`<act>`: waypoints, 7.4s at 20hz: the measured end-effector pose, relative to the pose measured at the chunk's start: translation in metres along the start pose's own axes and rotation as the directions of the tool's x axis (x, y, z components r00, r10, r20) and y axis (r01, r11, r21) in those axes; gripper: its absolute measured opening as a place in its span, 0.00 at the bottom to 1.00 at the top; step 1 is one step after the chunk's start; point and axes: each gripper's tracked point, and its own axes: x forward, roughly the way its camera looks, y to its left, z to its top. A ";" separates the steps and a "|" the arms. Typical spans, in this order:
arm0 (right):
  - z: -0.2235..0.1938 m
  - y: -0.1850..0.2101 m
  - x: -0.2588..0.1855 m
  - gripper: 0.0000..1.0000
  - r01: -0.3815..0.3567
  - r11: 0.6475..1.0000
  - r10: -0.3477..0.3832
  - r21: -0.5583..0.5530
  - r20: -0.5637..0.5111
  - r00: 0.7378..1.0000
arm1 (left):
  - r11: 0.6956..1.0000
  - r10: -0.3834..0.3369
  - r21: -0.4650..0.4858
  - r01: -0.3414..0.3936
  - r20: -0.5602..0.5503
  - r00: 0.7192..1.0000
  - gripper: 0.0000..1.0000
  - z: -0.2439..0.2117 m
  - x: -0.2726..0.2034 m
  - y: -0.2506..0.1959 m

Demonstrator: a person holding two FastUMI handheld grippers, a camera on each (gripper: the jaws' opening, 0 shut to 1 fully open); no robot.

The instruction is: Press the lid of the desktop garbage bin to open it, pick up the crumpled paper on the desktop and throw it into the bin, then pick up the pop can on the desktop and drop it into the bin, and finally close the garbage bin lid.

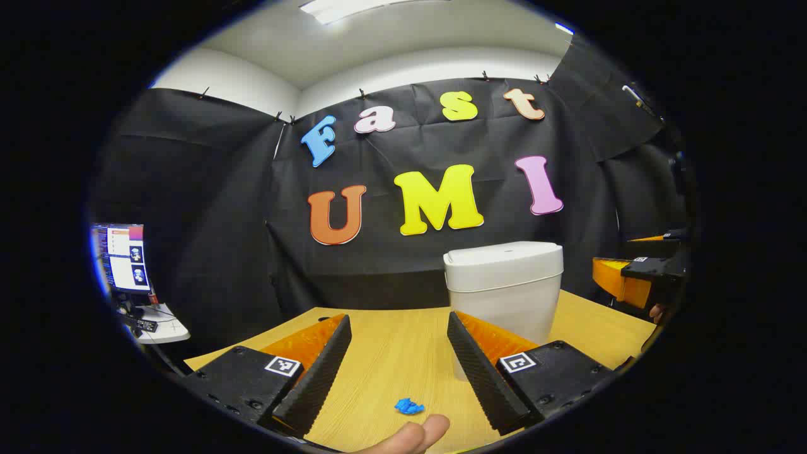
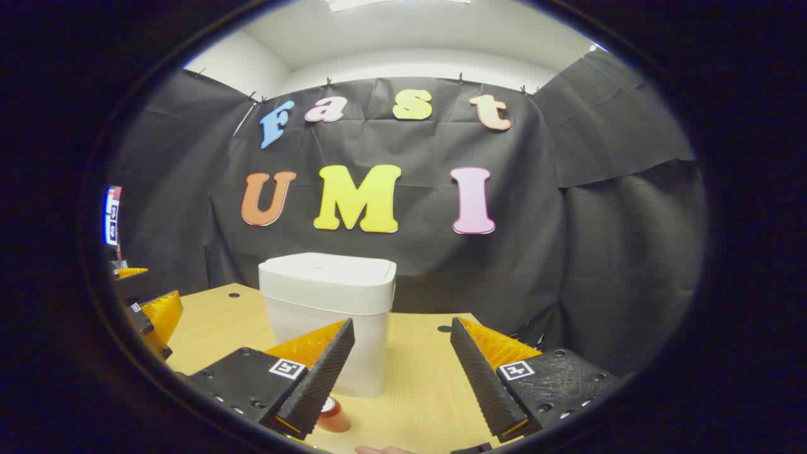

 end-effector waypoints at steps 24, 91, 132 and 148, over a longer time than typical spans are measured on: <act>-0.022 0.025 -0.012 0.95 -0.085 0.996 0.085 -0.005 -0.033 0.996 | 0.994 -0.057 -0.105 0.040 -0.172 0.983 0.99 -0.054 0.026 0.017; 0.075 0.094 0.065 0.93 -0.185 0.981 0.185 0.056 -0.005 0.983 | 0.996 -0.068 -0.071 0.050 -0.266 0.961 0.99 -0.082 0.033 0.029; -0.036 0.013 0.014 0.95 -0.106 0.993 0.112 0.060 -0.113 0.987 | 0.971 -0.239 -0.147 0.189 -0.633 0.736 0.83 -0.251 0.026 -0.036; -0.100 0.085 0.006 0.96 -0.165 0.986 0.162 0.007 -0.247 0.955 | 0.982 -0.186 -0.059 0.182 -0.516 0.836 0.37 -0.233 0.047 -0.020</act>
